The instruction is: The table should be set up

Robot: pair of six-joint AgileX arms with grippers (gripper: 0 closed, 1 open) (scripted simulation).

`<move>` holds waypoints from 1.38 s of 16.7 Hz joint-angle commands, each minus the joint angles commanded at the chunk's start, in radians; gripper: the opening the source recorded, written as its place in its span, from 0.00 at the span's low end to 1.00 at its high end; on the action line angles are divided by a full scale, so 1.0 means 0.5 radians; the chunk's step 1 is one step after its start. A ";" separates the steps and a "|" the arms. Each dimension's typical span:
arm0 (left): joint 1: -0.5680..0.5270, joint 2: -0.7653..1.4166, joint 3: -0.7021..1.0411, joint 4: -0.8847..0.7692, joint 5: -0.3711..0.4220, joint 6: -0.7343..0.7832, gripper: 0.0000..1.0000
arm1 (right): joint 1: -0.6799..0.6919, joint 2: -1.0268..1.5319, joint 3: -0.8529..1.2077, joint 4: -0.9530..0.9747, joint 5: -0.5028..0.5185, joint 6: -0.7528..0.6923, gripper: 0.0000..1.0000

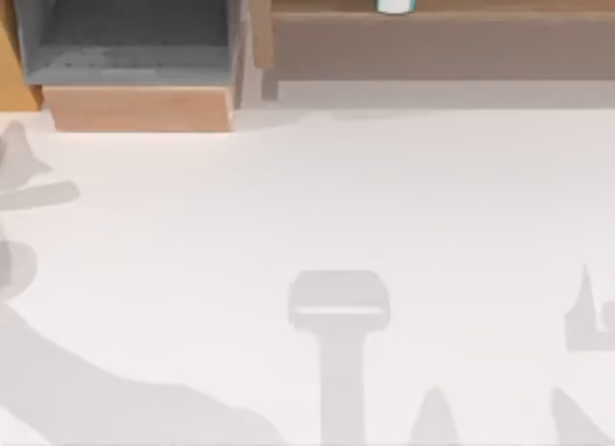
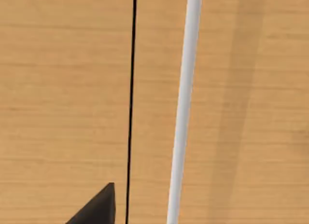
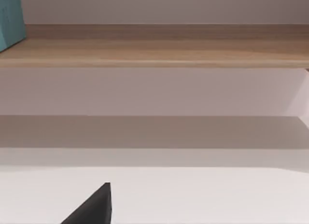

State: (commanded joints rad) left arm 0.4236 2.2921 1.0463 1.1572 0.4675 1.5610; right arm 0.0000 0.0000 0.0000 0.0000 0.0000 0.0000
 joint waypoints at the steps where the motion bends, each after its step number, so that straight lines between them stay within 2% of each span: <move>1: -0.041 -0.031 -0.032 -0.019 -0.010 -0.040 1.00 | 0.000 0.000 0.000 0.000 0.000 0.000 1.00; 3: -0.187 -0.114 -0.126 -0.083 -0.055 -0.183 1.00 | 0.000 0.000 0.000 0.000 0.000 0.000 1.00; 6: -0.556 -0.237 -0.260 -0.223 -0.196 -0.538 1.00 | 0.000 0.000 0.000 0.000 0.000 0.000 1.00; 9: -1.047 -0.314 -0.293 -0.391 -0.431 -1.008 1.00 | 0.000 0.000 0.000 0.000 0.000 0.000 1.00; 12: -1.550 -0.311 -0.211 -0.578 -0.745 -1.522 1.00 | 0.000 0.000 0.000 0.000 0.000 0.000 1.00; 15: -1.967 -0.234 0.032 -0.757 -1.118 -2.018 1.00 | 0.000 0.000 0.000 0.000 0.000 0.000 1.00; 17: -2.165 -0.153 0.291 -0.859 -1.385 -2.319 1.00 | 0.000 0.000 0.000 0.000 0.000 0.000 1.00; 20: -2.348 -0.018 0.743 -0.977 -1.775 -2.691 1.00 | 0.000 0.000 0.000 0.000 0.000 0.000 1.00; 23: -2.416 0.083 1.161 -1.056 -2.107 -2.944 1.00 | 0.000 0.000 0.000 0.000 0.000 0.000 1.00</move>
State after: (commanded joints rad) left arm -0.7844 2.3337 1.6266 0.6291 -0.5861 0.0892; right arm 0.0000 0.0000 0.0000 0.0000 0.0000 0.0000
